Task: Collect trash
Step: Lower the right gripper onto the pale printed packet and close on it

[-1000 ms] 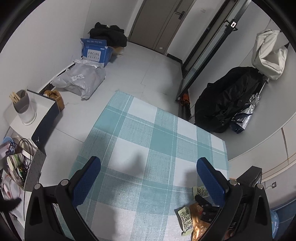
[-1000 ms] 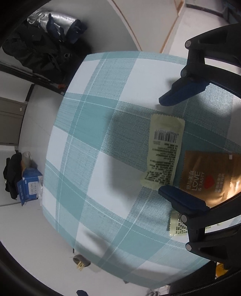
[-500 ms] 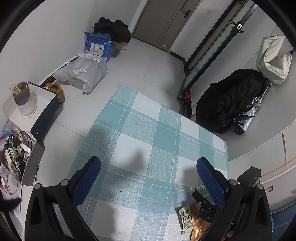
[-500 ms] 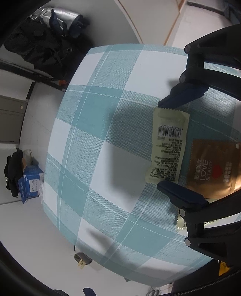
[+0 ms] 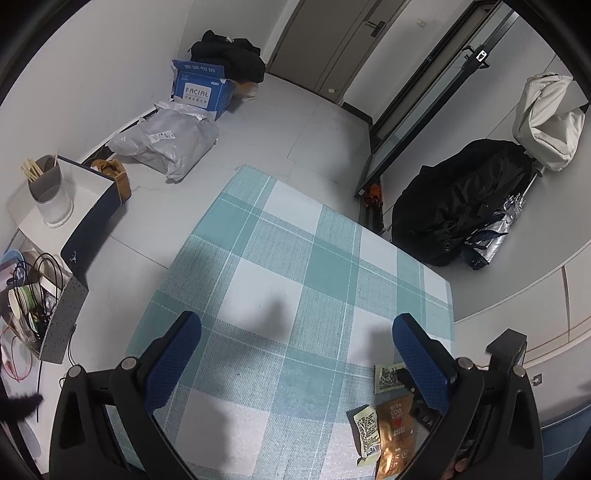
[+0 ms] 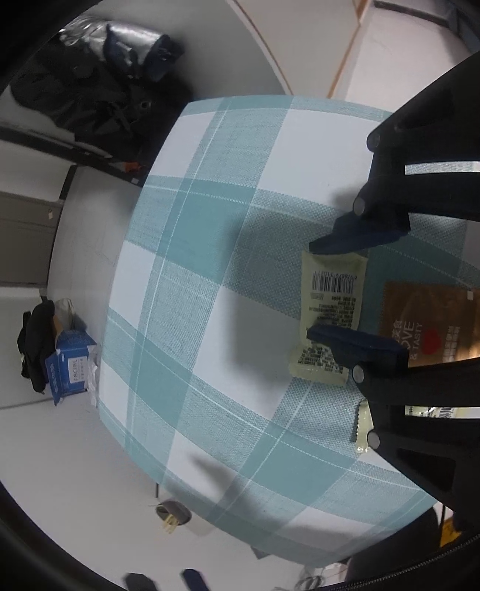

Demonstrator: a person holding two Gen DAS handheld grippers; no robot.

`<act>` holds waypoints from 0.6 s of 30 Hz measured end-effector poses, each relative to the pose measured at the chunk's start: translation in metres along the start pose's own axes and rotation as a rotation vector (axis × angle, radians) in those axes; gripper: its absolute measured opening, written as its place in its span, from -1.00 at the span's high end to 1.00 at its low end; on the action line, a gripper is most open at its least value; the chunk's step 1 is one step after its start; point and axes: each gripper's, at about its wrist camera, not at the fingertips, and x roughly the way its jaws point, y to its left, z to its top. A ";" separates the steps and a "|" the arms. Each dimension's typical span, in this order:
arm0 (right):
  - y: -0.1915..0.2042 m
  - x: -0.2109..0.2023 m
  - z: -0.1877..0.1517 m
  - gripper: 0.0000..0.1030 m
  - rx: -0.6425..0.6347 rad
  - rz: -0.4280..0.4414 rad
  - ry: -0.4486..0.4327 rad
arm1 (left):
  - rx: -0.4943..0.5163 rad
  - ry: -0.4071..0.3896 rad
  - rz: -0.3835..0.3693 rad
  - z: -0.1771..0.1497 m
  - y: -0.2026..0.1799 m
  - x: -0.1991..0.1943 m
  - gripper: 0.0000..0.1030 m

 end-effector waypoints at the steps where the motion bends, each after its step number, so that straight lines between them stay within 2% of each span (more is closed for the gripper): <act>1: -0.005 0.000 0.001 0.40 0.032 0.016 0.006 | -0.001 0.002 0.000 0.000 0.000 0.000 -0.97; 4: -0.019 -0.005 0.005 0.42 0.126 0.093 0.023 | -0.007 0.009 -0.003 0.000 0.000 0.001 -0.97; 6: -0.025 -0.014 0.008 0.32 0.125 0.100 0.000 | -0.012 0.006 -0.009 0.001 0.001 0.000 -0.97; 8: -0.024 -0.021 0.013 -0.07 0.048 0.114 -0.005 | -0.018 0.003 -0.013 0.002 0.001 -0.001 -0.97; 9: -0.023 -0.023 0.014 -0.14 -0.008 0.109 -0.003 | -0.020 0.002 -0.017 0.002 0.002 -0.002 -0.97; 14: -0.003 -0.017 0.017 -0.17 -0.348 0.077 0.048 | -0.038 -0.008 -0.021 0.005 0.007 -0.003 -0.97; 18: 0.027 -0.008 0.011 -0.21 -0.619 0.149 0.085 | -0.060 0.005 -0.023 0.008 0.012 0.001 -0.97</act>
